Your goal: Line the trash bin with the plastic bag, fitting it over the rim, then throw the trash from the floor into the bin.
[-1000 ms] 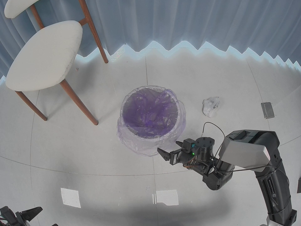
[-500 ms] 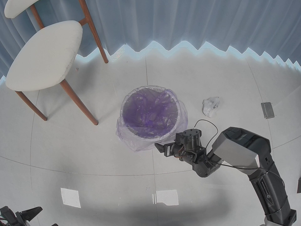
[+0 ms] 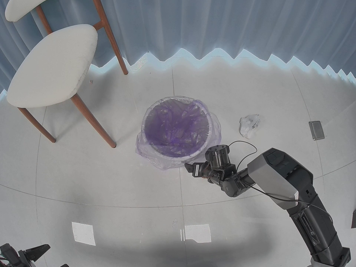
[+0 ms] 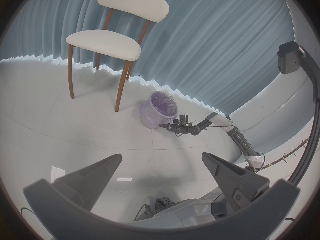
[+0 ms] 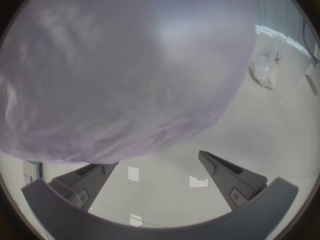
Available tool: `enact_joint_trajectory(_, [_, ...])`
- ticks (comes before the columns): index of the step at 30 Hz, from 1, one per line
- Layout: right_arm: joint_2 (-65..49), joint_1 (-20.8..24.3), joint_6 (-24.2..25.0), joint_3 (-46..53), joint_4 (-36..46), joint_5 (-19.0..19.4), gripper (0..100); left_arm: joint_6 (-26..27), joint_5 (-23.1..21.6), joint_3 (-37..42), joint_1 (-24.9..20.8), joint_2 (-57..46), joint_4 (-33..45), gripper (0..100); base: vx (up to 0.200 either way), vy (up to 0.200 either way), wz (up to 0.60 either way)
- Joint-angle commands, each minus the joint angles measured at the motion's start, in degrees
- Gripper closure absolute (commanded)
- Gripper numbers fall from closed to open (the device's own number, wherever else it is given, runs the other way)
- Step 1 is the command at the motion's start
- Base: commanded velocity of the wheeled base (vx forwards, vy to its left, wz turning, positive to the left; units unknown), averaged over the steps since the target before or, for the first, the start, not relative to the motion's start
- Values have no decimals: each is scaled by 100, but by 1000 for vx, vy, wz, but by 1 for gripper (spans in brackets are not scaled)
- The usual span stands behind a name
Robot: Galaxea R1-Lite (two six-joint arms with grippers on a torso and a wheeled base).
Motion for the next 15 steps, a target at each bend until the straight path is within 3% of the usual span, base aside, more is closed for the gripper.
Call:
enact_joint_trajectory(1, [25,2,79,14,52,-66,0,-3,-8,-1,2,10,-1,0,0,0,0])
enact_joint_trajectory(11, [-722,2,571,1561,25,-92,0,-12,-8,-1,2,10,-1,0,0,0,0])
enact_joint_trajectory(15, [-1215,37,1045,2352,-388,-118,0,15,-87,8,2,10,-10,0,0,0,0])
